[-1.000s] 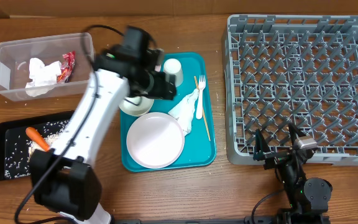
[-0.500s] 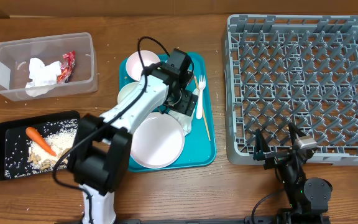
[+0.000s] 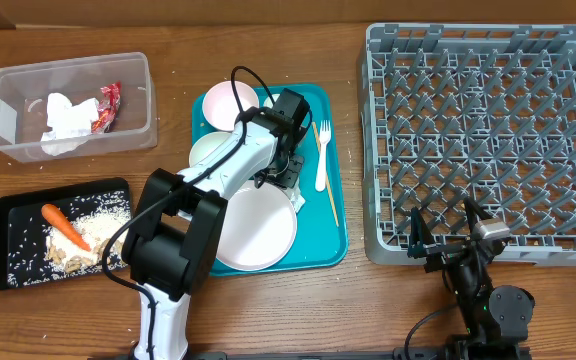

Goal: Sort waste into correct bins and load items into the dishwasher rack

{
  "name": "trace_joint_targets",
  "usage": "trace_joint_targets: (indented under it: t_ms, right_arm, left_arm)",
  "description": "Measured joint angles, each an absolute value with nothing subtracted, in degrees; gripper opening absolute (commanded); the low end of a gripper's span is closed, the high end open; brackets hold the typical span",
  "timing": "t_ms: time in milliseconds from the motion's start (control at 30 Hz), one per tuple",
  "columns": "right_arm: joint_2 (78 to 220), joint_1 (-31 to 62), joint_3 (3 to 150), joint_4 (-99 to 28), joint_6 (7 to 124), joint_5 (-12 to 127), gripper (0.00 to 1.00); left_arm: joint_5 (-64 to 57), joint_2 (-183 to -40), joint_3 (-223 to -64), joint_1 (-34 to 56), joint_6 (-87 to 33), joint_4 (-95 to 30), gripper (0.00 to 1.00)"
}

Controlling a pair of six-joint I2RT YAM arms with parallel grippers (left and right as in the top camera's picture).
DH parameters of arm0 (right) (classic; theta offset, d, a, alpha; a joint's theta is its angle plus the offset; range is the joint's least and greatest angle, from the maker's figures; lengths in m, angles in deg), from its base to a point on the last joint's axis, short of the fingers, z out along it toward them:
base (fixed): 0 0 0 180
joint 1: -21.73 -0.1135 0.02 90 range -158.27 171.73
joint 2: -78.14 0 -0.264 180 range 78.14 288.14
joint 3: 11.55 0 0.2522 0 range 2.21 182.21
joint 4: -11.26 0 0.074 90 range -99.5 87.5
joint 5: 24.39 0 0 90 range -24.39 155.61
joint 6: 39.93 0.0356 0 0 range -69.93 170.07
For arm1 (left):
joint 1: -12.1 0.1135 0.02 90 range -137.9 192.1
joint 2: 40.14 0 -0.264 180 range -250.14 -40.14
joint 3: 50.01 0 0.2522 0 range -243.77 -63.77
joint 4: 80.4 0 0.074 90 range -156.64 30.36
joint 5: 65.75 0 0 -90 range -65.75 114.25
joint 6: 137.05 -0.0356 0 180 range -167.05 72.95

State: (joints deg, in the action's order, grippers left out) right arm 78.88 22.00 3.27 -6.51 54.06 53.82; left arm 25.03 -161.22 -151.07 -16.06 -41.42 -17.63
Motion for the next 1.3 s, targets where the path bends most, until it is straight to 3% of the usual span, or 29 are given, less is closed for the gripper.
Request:
trace_joint_targets:
  t_ms: [33,300,567,900,933,1000,1067,1200,1233,1300]
  right_arm:
    - [78.88,22.00,3.27,-6.54,54.06,53.82,1.00]
    - [78.88,22.00,3.27,-6.51,54.08,53.80,1.00]
    - [78.88,22.00,3.27,-6.56,54.06,53.82,1.00]
    - [78.88,22.00,3.27,-6.56,54.06,53.82,1.00]
    - [78.88,22.00,3.27,-6.51,54.06,53.82,1.00]
    - [78.88,22.00,3.27,-6.54,54.06,53.82,1.00]
    - [78.88,22.00,3.27,-6.54,54.06,53.82,1.00]
    - [78.88,22.00,3.27,-6.54,54.06,53.82,1.00]
    - [78.88,22.00,3.27,-6.54,54.08,53.82,1.00]
    - [78.88,22.00,3.27,-6.49,54.08,53.82,1.00]
  left_arm:
    - [25.20,-161.22,-151.31,-16.08,-41.22,-16.90,0.04]
    - [25.64,-159.47,-160.30,-16.41,-38.77,-7.86,0.04]
    - [27.87,-145.22,-166.70,-13.24,-36.74,-7.57,0.04]
    - [39.95,-139.25,-167.86,11.68,-32.85,-12.36,0.06]
    - [39.95,-140.04,-167.86,14.13,-32.39,-13.58,0.14]
    - [40.13,-142.16,-167.86,19.07,-32.02,-16.38,0.40]
    - [40.13,-144.61,-167.86,22.45,-31.32,-18.68,0.44]
    - [39.89,-150.38,-167.86,27.07,-30.95,-19.16,0.94]
    - [39.89,-151.71,-167.86,27.72,-30.73,-18.61,1.00]
    - [39.89,-153.98,-167.84,28.57,-30.36,-17.30,1.00]
